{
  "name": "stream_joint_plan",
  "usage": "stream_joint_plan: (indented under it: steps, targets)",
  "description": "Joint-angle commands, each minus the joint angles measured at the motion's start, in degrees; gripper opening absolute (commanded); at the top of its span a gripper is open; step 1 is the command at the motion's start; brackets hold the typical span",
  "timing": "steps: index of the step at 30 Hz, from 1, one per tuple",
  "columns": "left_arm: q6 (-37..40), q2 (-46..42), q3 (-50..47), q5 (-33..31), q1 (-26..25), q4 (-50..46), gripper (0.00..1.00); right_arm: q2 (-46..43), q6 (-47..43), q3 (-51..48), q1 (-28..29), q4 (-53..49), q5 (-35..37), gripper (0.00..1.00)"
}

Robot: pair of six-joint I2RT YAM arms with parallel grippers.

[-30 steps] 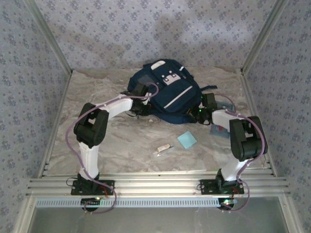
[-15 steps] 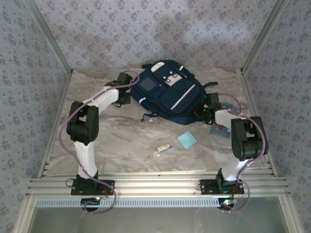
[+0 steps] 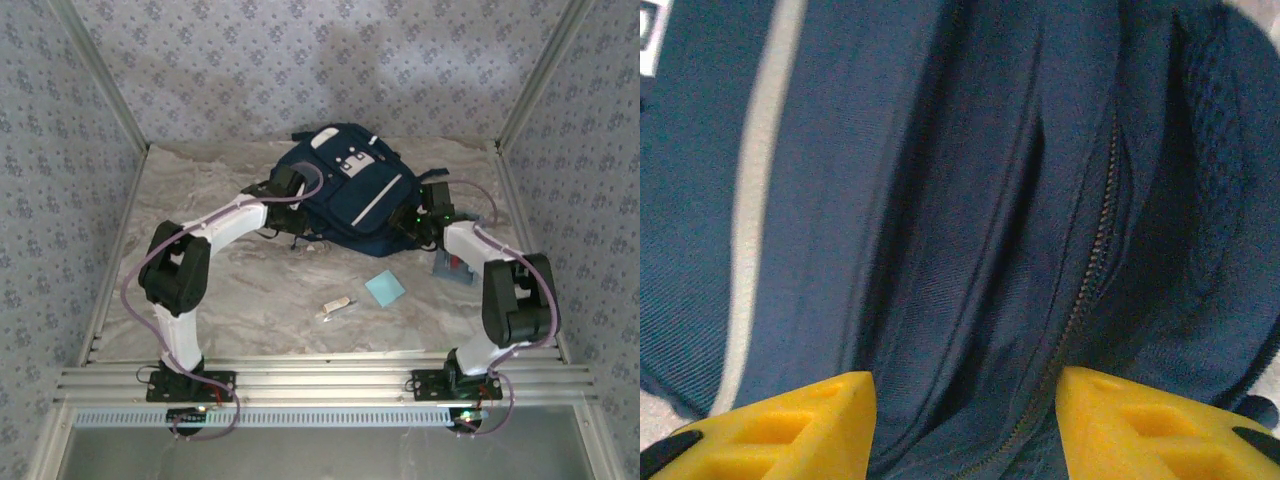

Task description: Pack books, pencil case, and school supplies into a backpack

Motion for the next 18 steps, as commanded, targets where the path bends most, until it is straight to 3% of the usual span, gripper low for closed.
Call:
stream_joint_plan:
  steps: [1, 4, 10, 18]
  targets:
    - [0.6, 0.0, 0.4, 2.6, 0.2, 1.2, 0.43, -1.5, -6.3, 4.0, 1.9, -7.2, 1.7, 0.53]
    - [-6.3, 1.7, 2.5, 2.8, 1.5, -0.2, 0.47, 1.3, -13.1, 7.5, 3.8, -9.3, 0.1, 0.54]
    - [-24.0, 2.3, 1.6, 10.7, 4.3, 4.2, 0.55, 9.0, -28.6, 17.4, 7.2, -16.0, 0.3, 0.54]
    - [-35.3, 3.8, 3.8, 12.6, 4.9, 6.6, 0.57, 16.6, -35.5, 17.8, 11.1, -19.3, 1.3, 0.42]
